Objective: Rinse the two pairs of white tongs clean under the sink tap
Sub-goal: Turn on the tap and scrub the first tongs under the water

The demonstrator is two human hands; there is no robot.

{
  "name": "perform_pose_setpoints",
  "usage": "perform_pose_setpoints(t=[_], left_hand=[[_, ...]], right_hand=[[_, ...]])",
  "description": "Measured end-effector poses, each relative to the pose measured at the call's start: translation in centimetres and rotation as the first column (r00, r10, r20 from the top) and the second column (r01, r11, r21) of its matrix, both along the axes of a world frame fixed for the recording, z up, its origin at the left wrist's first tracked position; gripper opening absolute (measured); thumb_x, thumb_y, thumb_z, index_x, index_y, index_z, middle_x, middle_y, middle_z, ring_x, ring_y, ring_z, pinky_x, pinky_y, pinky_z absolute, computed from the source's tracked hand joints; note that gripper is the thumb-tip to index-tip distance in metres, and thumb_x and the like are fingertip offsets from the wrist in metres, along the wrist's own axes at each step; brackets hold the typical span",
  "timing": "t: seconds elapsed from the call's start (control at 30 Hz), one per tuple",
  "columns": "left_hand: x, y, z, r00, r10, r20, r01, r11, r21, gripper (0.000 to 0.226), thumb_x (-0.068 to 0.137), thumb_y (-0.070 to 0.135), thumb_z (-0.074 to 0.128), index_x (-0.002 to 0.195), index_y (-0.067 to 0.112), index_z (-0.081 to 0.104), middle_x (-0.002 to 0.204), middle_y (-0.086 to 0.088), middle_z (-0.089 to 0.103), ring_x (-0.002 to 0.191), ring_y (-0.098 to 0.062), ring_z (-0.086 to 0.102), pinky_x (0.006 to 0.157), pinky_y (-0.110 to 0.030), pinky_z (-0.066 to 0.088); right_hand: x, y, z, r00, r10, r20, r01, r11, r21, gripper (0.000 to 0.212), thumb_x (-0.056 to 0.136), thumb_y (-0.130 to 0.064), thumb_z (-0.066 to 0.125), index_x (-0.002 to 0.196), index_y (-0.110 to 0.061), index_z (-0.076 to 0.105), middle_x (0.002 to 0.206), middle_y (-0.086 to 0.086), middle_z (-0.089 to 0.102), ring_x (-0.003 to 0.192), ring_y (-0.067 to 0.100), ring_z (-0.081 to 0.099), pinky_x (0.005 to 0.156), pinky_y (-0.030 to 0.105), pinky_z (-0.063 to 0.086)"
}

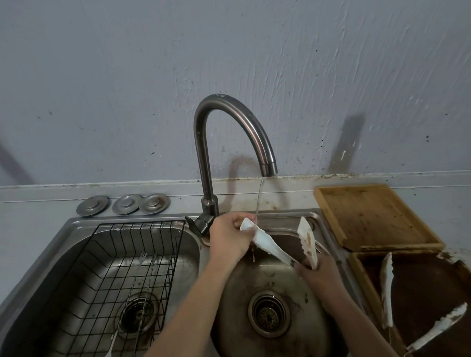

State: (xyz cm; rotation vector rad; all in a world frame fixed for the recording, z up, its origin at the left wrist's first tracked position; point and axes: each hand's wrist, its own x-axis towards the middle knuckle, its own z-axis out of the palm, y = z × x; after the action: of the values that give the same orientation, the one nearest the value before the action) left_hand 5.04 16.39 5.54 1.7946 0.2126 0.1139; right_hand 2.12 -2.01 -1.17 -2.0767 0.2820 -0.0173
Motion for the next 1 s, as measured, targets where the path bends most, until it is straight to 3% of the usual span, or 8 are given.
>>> perform_pose_setpoints(t=[0.07, 0.13, 0.3, 0.47, 0.63, 0.77, 0.9, 1.0], left_hand=[[-0.1, -0.1, 0.8, 0.999, -0.015, 0.048, 0.012, 0.997, 0.07, 0.029, 0.073, 0.0, 0.066, 0.068, 0.029, 0.068, 0.073, 0.001, 0.073, 0.069, -0.013, 0.069, 0.066, -0.031, 0.059], [-0.3, -0.1, 1.4, 0.997, -0.027, 0.074, 0.018, 0.992, 0.123, 0.03, 0.074, 0.0, 0.065, 0.069, 0.03, 0.067, 0.079, 0.004, 0.073, 0.069, -0.008, 0.069, 0.06, -0.023, 0.057], [-0.5, 0.0, 2.3, 0.993, -0.037, 0.113, 0.013, 0.98, 0.201, 0.026, 0.074, -0.002, 0.062, 0.075, 0.023, 0.069, 0.082, 0.003, 0.073, 0.063, -0.004, 0.067, 0.051, -0.013, 0.05], [-0.3, -0.1, 2.0, 0.99, -0.055, 0.129, 0.021, 0.968, 0.25, 0.026, 0.075, -0.003, 0.058, 0.077, 0.022, 0.067, 0.086, 0.0, 0.072, 0.066, -0.004, 0.065, 0.048, -0.006, 0.045], [-0.1, 0.2, 0.4, 0.995, -0.077, 0.061, 0.045, 0.91, 0.412, 0.024, 0.083, 0.003, 0.05, 0.099, 0.013, 0.065, 0.085, -0.003, 0.066, 0.061, -0.007, 0.06, 0.045, -0.006, 0.043], [0.5, 1.1, -0.6, 0.993, -0.051, -0.106, 0.07, 0.979, 0.19, 0.024, 0.087, -0.001, 0.041, 0.093, 0.001, 0.064, 0.085, -0.017, 0.068, 0.066, -0.024, 0.07, 0.061, -0.037, 0.061], [0.7, 1.0, -1.2, 0.981, -0.072, -0.178, 0.081, 0.996, 0.042, 0.024, 0.094, 0.004, 0.039, 0.1, 0.004, 0.063, 0.099, -0.017, 0.067, 0.078, -0.023, 0.069, 0.062, -0.033, 0.061], [0.6, 0.1, -1.8, 0.979, -0.06, -0.193, 0.051, 0.997, -0.051, 0.026, 0.091, -0.001, 0.038, 0.103, 0.007, 0.06, 0.1, -0.016, 0.067, 0.082, -0.021, 0.067, 0.065, -0.032, 0.06]], right_hand=[[0.1, 0.6, -0.6, 1.0, -0.013, -0.009, 0.013, 0.999, 0.048, 0.034, 0.078, -0.008, 0.07, 0.049, -0.009, 0.051, 0.045, -0.005, 0.047, 0.045, 0.008, 0.043, 0.045, 0.024, 0.036], [0.1, 1.3, -0.9, 0.999, -0.039, -0.007, 0.039, 0.994, 0.098, 0.045, 0.078, -0.008, 0.07, 0.042, -0.018, 0.044, 0.037, -0.008, 0.044, 0.037, 0.001, 0.04, 0.038, 0.015, 0.033], [0.4, 2.1, -1.1, 0.997, -0.076, 0.017, 0.071, 0.979, 0.193, 0.051, 0.077, -0.01, 0.071, 0.041, -0.023, 0.037, 0.037, -0.008, 0.042, 0.042, 0.006, 0.039, 0.044, 0.024, 0.034], [0.3, 2.0, -1.3, 0.997, -0.053, 0.048, 0.046, 0.988, 0.145, 0.044, 0.077, -0.011, 0.072, 0.047, -0.022, 0.041, 0.041, -0.009, 0.045, 0.042, 0.003, 0.043, 0.044, 0.021, 0.036], [-0.2, 1.3, -0.7, 0.998, 0.021, 0.053, -0.023, 0.999, 0.031, 0.034, 0.075, -0.013, 0.074, 0.056, -0.027, 0.049, 0.051, -0.008, 0.054, 0.042, 0.0, 0.052, 0.038, 0.011, 0.037], [-0.7, -0.1, -0.5, 0.996, 0.077, 0.037, -0.076, 0.996, -0.051, 0.021, 0.072, -0.022, 0.077, 0.065, -0.012, 0.059, 0.06, 0.004, 0.06, 0.055, 0.012, 0.053, 0.048, 0.02, 0.041], [-0.7, -0.6, 0.1, 0.99, 0.134, -0.044, -0.135, 0.991, -0.018, 0.022, 0.084, -0.029, 0.066, 0.065, -0.022, 0.058, 0.06, 0.002, 0.065, 0.05, 0.012, 0.059, 0.049, 0.029, 0.05], [-0.7, -0.6, 0.5, 0.99, 0.131, -0.056, -0.132, 0.991, -0.02, 0.026, 0.087, -0.03, 0.063, 0.063, -0.025, 0.054, 0.054, -0.001, 0.064, 0.041, 0.007, 0.058, 0.042, 0.022, 0.047]])
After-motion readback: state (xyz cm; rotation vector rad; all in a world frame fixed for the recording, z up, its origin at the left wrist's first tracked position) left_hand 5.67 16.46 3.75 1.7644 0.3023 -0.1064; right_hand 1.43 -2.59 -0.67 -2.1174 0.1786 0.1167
